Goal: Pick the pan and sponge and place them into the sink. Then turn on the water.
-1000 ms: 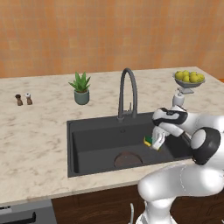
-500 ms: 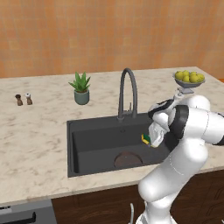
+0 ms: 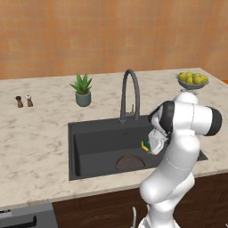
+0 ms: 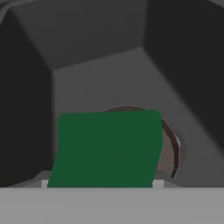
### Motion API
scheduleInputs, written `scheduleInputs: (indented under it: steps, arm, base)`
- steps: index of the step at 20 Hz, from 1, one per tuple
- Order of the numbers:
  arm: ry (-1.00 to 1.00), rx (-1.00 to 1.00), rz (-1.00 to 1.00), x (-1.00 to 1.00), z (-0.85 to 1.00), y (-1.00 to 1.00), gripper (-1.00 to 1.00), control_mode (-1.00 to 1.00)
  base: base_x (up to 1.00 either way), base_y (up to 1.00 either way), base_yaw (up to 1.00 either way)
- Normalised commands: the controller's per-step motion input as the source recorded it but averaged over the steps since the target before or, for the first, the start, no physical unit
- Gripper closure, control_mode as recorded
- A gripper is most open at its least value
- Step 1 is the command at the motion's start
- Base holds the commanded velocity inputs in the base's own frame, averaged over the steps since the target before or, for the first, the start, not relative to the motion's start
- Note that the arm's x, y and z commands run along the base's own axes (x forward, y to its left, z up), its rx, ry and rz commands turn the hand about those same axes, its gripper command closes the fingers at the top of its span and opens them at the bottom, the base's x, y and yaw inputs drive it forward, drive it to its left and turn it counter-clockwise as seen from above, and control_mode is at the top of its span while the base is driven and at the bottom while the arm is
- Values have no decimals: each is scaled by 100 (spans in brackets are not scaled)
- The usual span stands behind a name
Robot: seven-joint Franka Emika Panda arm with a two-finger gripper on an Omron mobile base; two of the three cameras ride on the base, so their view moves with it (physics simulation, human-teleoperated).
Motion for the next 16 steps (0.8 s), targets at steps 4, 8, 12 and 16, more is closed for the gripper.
scheduleInputs:
  steps: [4,8,12,16]
  arm:
    - [0,0,0,1,-27,4,100,-100]
    - [0,0,0,7,-31,8,100,-100]
    - [0,0,0,13,-34,4,100,-100]
    - [0,0,0,26,-30,0,100,-100]
  base:
    - [0,0,0]
    - [0,0,0]
    - [0,0,0]
    - [0,0,0]
